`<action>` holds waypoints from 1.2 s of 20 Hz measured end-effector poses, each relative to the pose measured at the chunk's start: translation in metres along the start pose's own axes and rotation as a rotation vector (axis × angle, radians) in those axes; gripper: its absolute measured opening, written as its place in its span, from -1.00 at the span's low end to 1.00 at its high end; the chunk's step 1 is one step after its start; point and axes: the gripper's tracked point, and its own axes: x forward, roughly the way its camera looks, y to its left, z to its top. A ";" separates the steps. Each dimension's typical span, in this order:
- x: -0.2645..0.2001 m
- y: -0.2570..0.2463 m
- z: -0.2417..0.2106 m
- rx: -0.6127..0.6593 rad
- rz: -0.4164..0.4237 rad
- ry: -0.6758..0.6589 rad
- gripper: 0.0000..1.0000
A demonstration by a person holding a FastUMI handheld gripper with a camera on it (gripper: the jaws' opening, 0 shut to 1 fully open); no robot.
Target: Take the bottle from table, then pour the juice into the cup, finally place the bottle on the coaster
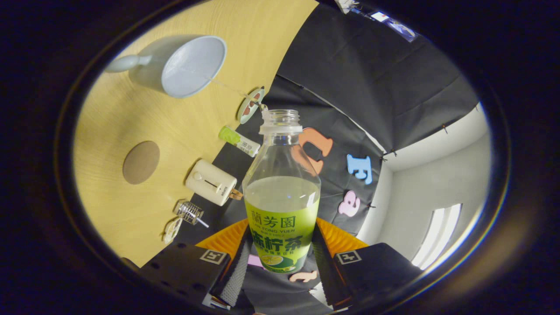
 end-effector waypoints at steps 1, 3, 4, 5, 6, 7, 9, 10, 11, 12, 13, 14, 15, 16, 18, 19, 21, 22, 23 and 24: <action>0.000 -0.001 0.000 -0.006 -0.003 -0.001 0.52; 0.000 -0.002 0.001 -0.014 -0.004 -0.005 0.52; 0.000 -0.003 0.000 -0.017 -0.008 -0.006 0.52; 0.000 -0.004 0.000 -0.019 -0.011 -0.007 0.52; 0.001 -0.004 0.000 -0.019 -0.012 -0.006 0.52; 0.000 -0.004 0.000 -0.014 -0.013 -0.007 0.52; 0.001 -0.003 0.000 -0.003 -0.015 -0.005 0.52; 0.001 -0.001 -0.001 0.008 -0.012 -0.002 0.52; 0.001 0.002 -0.001 0.020 -0.005 0.000 0.52; 0.000 0.004 -0.001 0.034 0.003 0.003 0.52; 0.000 0.006 -0.001 0.052 0.009 0.007 0.53; 0.000 0.007 -0.001 0.078 0.017 0.011 0.53; 0.001 0.009 -0.001 0.112 0.039 0.021 0.53; 0.000 0.015 -0.003 0.154 0.068 0.037 0.53; -0.004 0.026 0.000 0.232 0.117 0.055 0.53; -0.007 0.025 0.001 0.256 0.123 0.059 0.53; -0.012 0.028 0.004 0.306 0.136 0.060 0.53; -0.013 0.034 0.004 0.348 0.160 0.067 0.53; -0.015 0.041 0.004 0.398 0.190 0.080 0.53; -0.017 0.046 0.003 0.450 0.217 0.091 0.53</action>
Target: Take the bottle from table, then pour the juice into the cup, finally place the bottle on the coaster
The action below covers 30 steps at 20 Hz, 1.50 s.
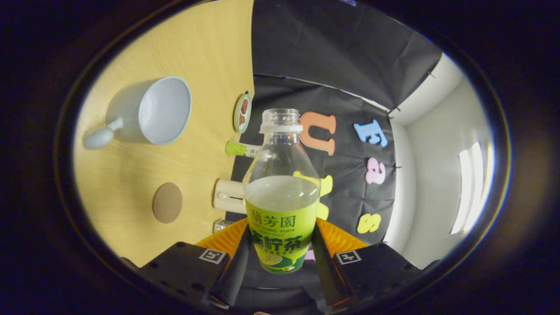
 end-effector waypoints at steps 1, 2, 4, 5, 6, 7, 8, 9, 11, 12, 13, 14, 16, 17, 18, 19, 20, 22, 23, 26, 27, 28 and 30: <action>-0.002 0.000 -0.002 0.054 0.016 0.009 0.53; -0.005 -0.001 -0.002 0.108 0.025 0.012 0.53; -0.010 -0.005 -0.001 0.221 0.041 0.012 0.54; -0.009 -0.006 0.000 0.278 0.048 0.009 0.53; -0.009 -0.008 0.000 0.334 0.055 0.008 0.53; -0.011 -0.011 0.000 0.391 0.062 0.008 0.53; -0.011 -0.012 0.000 0.447 0.071 0.010 0.53; -0.012 -0.011 0.001 0.505 0.090 0.010 0.53; -0.013 -0.005 0.006 0.625 0.143 0.019 0.53; -0.015 -0.002 0.007 0.693 0.173 0.021 0.53; -0.015 -0.001 0.008 0.757 0.200 0.025 0.53; -0.015 0.001 0.009 0.820 0.223 0.027 0.53; -0.014 0.001 0.010 0.954 0.252 0.028 0.53; -0.014 0.001 0.008 1.024 0.264 0.034 0.53; -0.012 0.001 0.007 1.102 0.280 0.042 0.54; -0.006 0.002 0.006 1.183 0.298 0.056 0.53; -0.003 0.003 0.004 1.253 0.314 0.076 0.53; 0.001 0.004 0.003 1.345 0.334 0.103 0.53; 0.004 0.001 0.001 1.377 0.327 0.104 0.53; 0.009 -0.006 -0.002 1.424 0.310 0.090 0.53; 0.014 -0.005 -0.003 1.447 0.311 0.080 0.53; 0.018 0.000 -0.002 1.478 0.323 0.072 0.53; 0.032 0.018 -0.005 1.550 0.343 0.096 0.53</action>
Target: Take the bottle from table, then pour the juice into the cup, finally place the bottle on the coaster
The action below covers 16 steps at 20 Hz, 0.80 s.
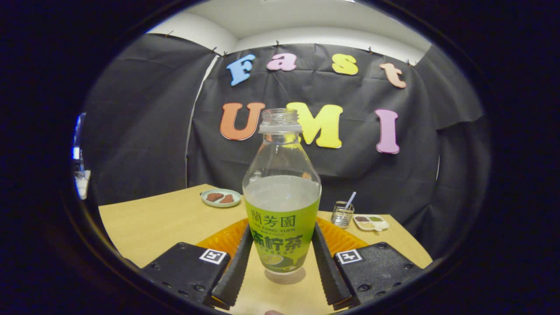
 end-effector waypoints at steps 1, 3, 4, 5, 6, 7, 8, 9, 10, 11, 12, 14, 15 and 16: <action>0.008 -0.001 -0.009 0.027 -0.007 0.007 0.53; 0.027 -0.006 -0.024 0.063 -0.026 0.033 0.53; 0.035 -0.006 -0.031 0.073 -0.034 0.042 0.53; 0.040 -0.005 -0.038 0.074 -0.041 0.053 0.53; 0.045 -0.004 -0.045 0.078 -0.046 0.066 0.53; 0.048 -0.005 -0.052 0.079 -0.061 0.080 0.53; 0.051 -0.009 -0.058 0.086 -0.082 0.097 0.53; 0.053 -0.009 -0.063 0.098 -0.086 0.110 0.55; 0.058 -0.010 -0.069 0.100 -0.095 0.128 0.55; 0.061 -0.012 -0.071 0.097 -0.104 0.137 0.56; 0.064 -0.015 -0.072 0.087 -0.115 0.141 0.56; 0.067 -0.018 -0.076 0.074 -0.121 0.143 0.56; 0.071 -0.020 -0.081 0.058 -0.130 0.150 0.56; 0.073 -0.022 -0.084 0.045 -0.134 0.153 0.56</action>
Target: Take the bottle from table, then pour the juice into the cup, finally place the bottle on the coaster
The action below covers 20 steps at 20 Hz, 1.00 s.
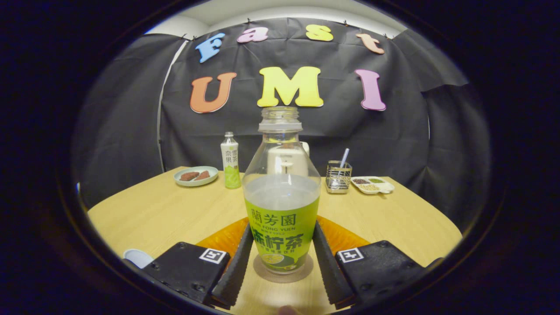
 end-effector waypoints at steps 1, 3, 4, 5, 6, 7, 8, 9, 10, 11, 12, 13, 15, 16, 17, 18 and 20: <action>0.004 -0.002 -0.002 -0.009 -0.005 0.008 0.56; 0.008 0.000 -0.006 -0.008 0.006 0.023 0.58; 0.009 0.000 -0.008 -0.006 0.007 0.022 0.58; 0.011 0.000 -0.008 -0.006 0.009 0.019 0.58; 0.012 -0.001 -0.008 -0.018 -0.001 0.019 0.58; 0.013 -0.003 -0.010 -0.025 -0.006 0.022 0.58; 0.013 -0.001 -0.011 -0.020 -0.004 0.025 0.59; 0.013 -0.003 -0.012 -0.017 -0.001 0.025 0.59; 0.013 -0.002 -0.012 -0.018 0.003 0.025 0.59; 0.013 -0.003 -0.013 -0.019 0.002 0.020 0.59; 0.014 -0.002 -0.014 -0.022 0.004 0.023 0.60; 0.013 -0.004 -0.015 -0.031 0.001 0.019 0.62; 0.013 -0.001 -0.015 -0.034 0.002 0.020 0.64; 0.014 -0.001 -0.014 -0.038 0.003 0.022 0.64; 0.012 -0.002 -0.014 -0.040 0.003 0.025 0.65; 0.012 -0.001 -0.013 -0.040 0.007 0.024 0.65; 0.012 0.002 -0.014 -0.035 0.011 0.026 0.70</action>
